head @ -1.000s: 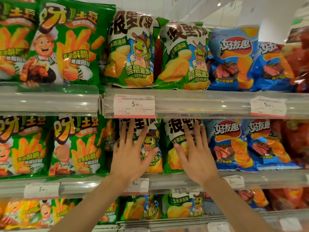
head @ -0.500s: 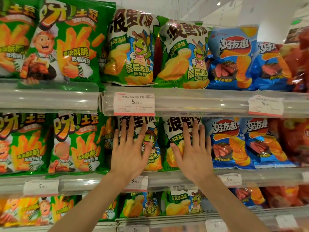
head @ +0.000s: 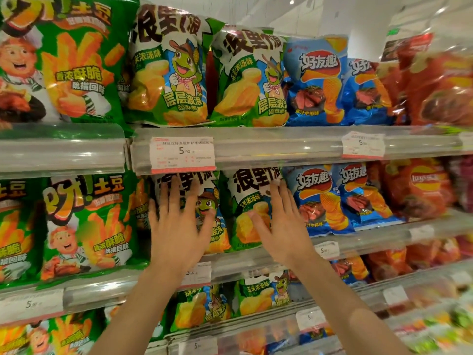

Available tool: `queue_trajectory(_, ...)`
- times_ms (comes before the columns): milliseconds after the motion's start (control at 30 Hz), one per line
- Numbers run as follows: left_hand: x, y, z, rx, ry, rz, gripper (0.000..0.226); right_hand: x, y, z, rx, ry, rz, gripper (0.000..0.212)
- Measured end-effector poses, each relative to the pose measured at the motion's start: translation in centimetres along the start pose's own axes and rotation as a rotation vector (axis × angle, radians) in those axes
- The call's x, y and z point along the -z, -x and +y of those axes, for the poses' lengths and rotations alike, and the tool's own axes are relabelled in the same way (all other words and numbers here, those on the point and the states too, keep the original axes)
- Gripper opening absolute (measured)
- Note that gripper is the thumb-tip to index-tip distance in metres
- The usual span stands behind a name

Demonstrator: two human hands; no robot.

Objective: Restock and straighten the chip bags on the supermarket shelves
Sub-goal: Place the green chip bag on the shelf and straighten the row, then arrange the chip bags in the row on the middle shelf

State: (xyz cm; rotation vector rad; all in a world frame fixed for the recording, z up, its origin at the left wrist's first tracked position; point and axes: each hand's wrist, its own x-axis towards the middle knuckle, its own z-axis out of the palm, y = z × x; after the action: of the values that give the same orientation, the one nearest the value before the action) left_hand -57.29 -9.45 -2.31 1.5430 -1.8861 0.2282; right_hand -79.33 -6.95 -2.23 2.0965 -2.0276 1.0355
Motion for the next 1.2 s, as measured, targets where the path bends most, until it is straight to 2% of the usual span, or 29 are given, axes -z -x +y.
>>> queue_trajectory(167,0.8,1.6,3.2,-0.098,0.087,0.045,0.070,1.9,1.9,1.4,-0.079,-0.161,0.002,0.088)
queue_trajectory(300,0.3,2.7,6.8,-0.139,0.234,0.014,0.070,3.8,2.2,3.5,-0.179,-0.366,-0.052,0.094)
queue_trajectory(467,-1.1,2.6,12.9,-0.161,0.286,-0.021,0.070,6.7,1.5,8.4,-0.188,-0.406,-0.095,0.091)
queue_trajectory(567,-2.6,2.3,17.4,-0.180,0.284,-0.023,0.071,9.2,0.8,12.6,-0.190,-0.433,-0.132,0.100)
queue_trajectory(633,-3.9,1.9,20.5,-0.188,0.261,-0.009,0.068,11.1,-0.1,15.9,-0.183,-0.411,-0.171,0.105)
queue_trajectory(667,-4.6,1.5,22.1,-0.184,0.244,-0.015,0.067,12.1,-0.6,17.6,-0.172,-0.394,-0.188,0.100)
queue_trajectory(867,-8.9,-1.7,28.1,-0.155,-0.015,-0.114,0.064,16.0,-3.4,25.8,-0.017,-0.228,-0.178,0.048)
queue_trajectory(900,-9.6,-2.2,28.5,-0.152,-0.056,-0.115,0.065,16.1,-3.9,26.5,0.010,-0.202,-0.174,0.046)
queue_trajectory(1033,-11.9,-3.4,29.1,-0.139,-0.195,-0.095,0.067,15.5,-5.7,28.5,0.054,-0.054,-0.192,0.066)
queue_trajectory(1200,-14.6,-3.4,28.2,-0.174,-0.234,-0.107,0.063,13.9,-6.2,29.2,0.198,0.165,-0.086,0.063)
